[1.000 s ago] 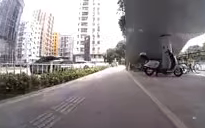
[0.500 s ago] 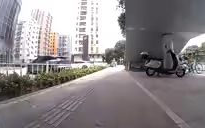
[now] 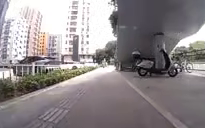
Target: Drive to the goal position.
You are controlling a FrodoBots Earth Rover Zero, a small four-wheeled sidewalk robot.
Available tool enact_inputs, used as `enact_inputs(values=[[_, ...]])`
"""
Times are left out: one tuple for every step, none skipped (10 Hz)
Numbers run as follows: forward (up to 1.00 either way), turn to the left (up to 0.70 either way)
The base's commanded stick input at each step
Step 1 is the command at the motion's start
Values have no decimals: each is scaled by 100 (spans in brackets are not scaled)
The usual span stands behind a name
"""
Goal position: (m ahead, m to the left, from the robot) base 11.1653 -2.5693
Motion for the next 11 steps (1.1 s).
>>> enact_inputs(values=[[45,0],[45,0],[45,0],[45,-27],[45,-27],[45,-27],[45,-4],[45,0],[45,0],[45,0],[45,0]])
